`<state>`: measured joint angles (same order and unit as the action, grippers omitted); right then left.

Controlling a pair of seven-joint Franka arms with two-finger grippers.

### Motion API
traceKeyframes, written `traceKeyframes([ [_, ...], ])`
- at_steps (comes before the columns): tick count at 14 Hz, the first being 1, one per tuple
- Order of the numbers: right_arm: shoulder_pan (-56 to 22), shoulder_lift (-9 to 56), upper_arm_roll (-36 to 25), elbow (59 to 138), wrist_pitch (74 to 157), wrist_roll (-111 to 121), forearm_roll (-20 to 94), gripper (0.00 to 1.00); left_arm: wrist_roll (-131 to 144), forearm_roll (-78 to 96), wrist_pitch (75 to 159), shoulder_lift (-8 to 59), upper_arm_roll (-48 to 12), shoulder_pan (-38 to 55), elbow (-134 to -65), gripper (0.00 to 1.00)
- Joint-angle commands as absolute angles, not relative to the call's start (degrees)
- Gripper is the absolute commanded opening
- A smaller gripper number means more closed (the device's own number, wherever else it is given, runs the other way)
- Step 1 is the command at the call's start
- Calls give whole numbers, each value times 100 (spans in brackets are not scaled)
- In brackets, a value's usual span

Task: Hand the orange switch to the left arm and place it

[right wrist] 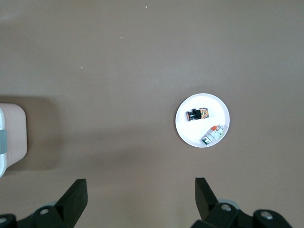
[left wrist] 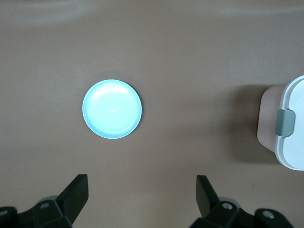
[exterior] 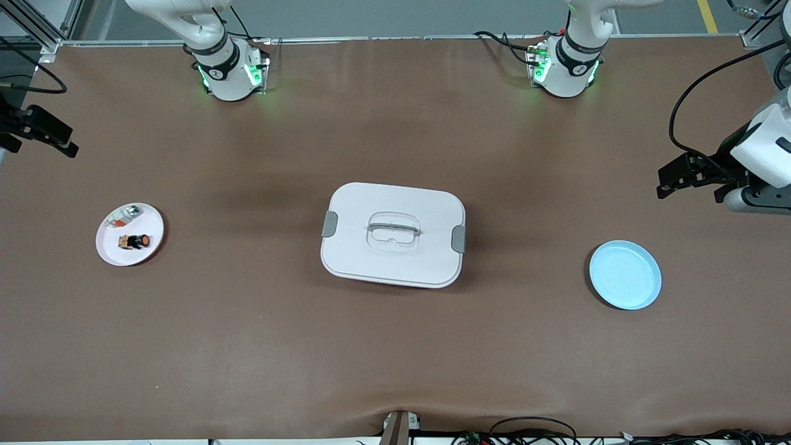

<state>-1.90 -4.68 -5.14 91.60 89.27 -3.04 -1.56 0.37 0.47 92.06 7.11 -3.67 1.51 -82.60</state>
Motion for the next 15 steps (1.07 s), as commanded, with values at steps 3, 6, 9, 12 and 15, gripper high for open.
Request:
traceKeyframes([
  [3,-18,-457,-501,9272,8755,-229,-185,100,18,53,9141,642,-378,132,-8244,100],
  [6,9,-413,-518,9657,8806,97,-193,100,18,53,9141,650,-378,132,-8244,100],
  [9,324,-422,-519,10124,9236,403,-185,100,9,53,9141,642,-369,123,-8244,100],
  [12,570,-413,-519,10677,9806,851,-176,100,9,53,9141,650,-369,123,-8244,100],
  [15,712,-413,-519,11090,10282,1063,-167,100,18,53,9141,642,-378,132,-8244,100],
])
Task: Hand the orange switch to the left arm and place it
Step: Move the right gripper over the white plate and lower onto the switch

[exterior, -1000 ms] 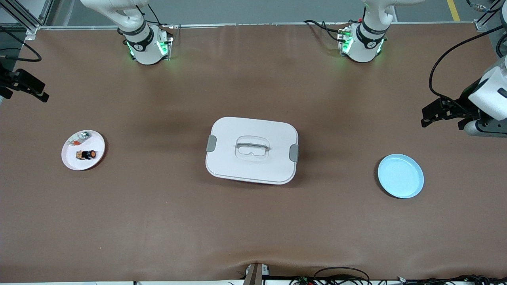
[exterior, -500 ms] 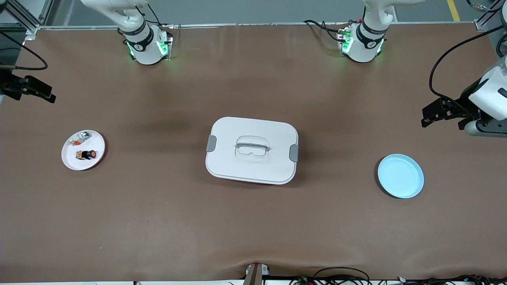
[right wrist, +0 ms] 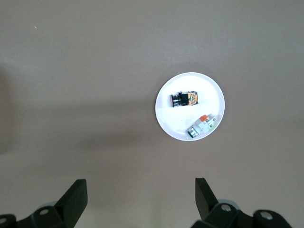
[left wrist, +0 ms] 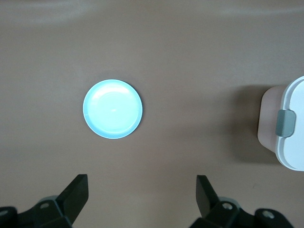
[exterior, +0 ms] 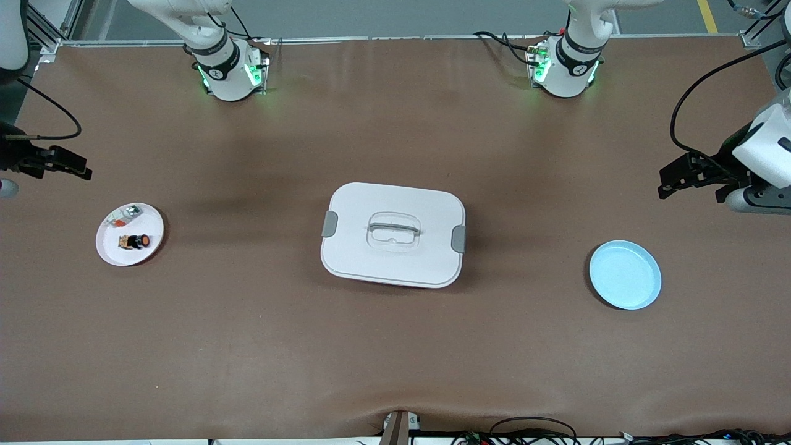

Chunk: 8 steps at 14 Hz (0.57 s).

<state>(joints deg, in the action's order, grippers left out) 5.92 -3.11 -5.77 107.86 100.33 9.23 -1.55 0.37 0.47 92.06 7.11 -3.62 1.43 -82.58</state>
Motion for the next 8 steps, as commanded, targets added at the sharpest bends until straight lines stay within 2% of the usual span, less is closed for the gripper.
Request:
traceKeyframes([
  [1,755,-387,-519,11205,10475,1090,-167,100,18,61,9141,642,-378,132,-8244,100],
  [8,1344,394,-519,11250,11117,2004,114,100,18,61,9141,642,-378,132,-8244,100],
])
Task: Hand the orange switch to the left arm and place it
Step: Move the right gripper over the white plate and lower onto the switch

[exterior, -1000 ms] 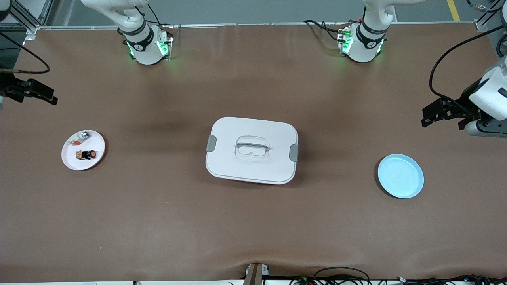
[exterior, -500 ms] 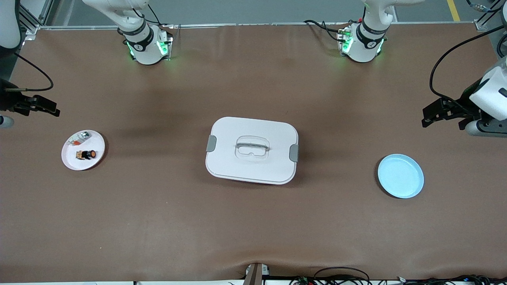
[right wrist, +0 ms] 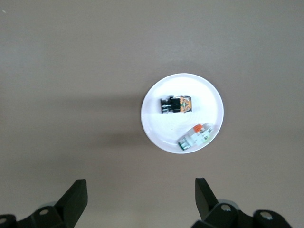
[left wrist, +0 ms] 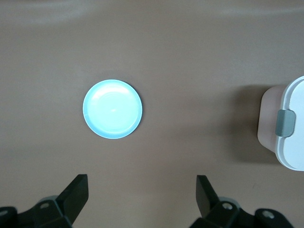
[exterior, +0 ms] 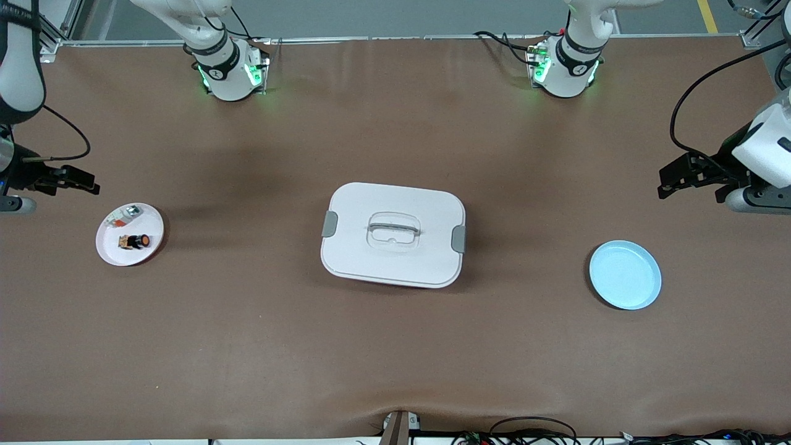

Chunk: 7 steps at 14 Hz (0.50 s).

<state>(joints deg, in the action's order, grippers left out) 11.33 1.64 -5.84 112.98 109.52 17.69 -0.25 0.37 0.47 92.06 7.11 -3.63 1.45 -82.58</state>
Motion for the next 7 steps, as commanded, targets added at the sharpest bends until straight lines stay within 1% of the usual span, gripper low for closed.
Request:
traceKeyframes([
  [1,1406,526,-519,11250,11249,2047,123,100,9,62,9141,642,-378,132,-8244,100],
  [7,1661,1282,-519,11294,11908,2434,359,100,9,53,9141,642,-369,123,-8244,100],
])
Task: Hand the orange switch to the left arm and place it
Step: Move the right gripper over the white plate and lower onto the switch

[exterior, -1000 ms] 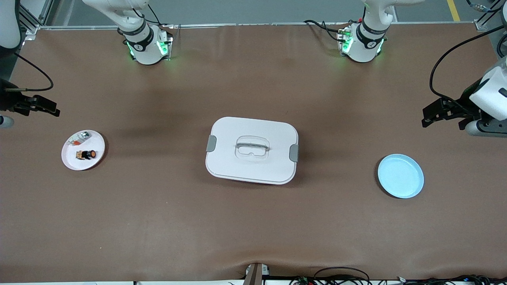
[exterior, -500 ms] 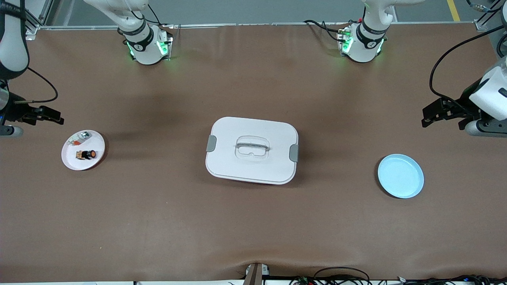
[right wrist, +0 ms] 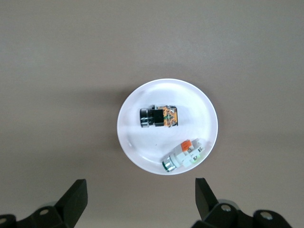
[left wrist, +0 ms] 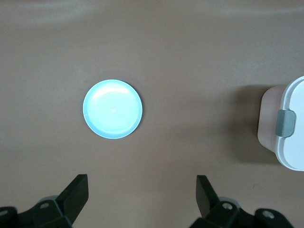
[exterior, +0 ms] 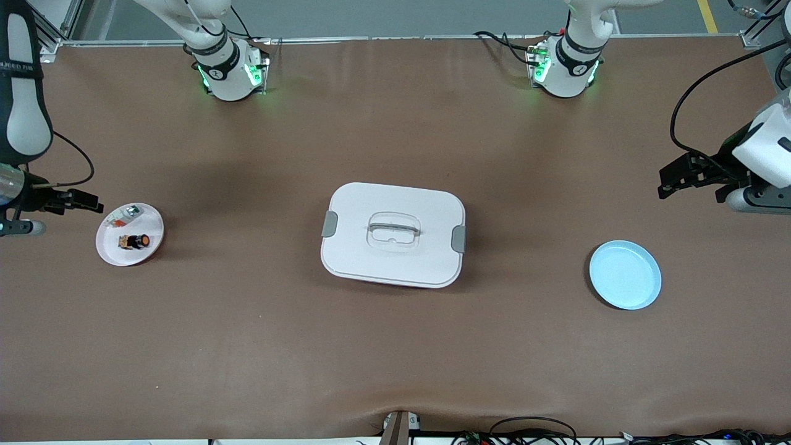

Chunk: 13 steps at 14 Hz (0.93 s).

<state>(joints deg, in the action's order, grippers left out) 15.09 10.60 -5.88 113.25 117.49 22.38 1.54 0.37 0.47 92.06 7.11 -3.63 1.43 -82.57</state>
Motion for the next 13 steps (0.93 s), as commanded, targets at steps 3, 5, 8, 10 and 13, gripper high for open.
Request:
traceKeyframes([
  [3,1652,1502,-519,11478,12452,2566,422,100,9,53,9141,650,-369,123,-8244,100],
  [5,1635,1722,-519,11461,12682,2715,422,100,9,53,9141,650,-369,123,-8244,100],
  [8,1670,2099,-510,11452,13191,2926,431,100,9,62,9141,650,-369,123,-8244,100],
  [10,1661,2302,-501,11435,13411,2944,439,100,0,62,9141,650,-369,123,-8244,100],
  [13,1652,2618,-483,11426,13789,3111,439,100,9,62,9141,650,-369,123,-8244,100],
])
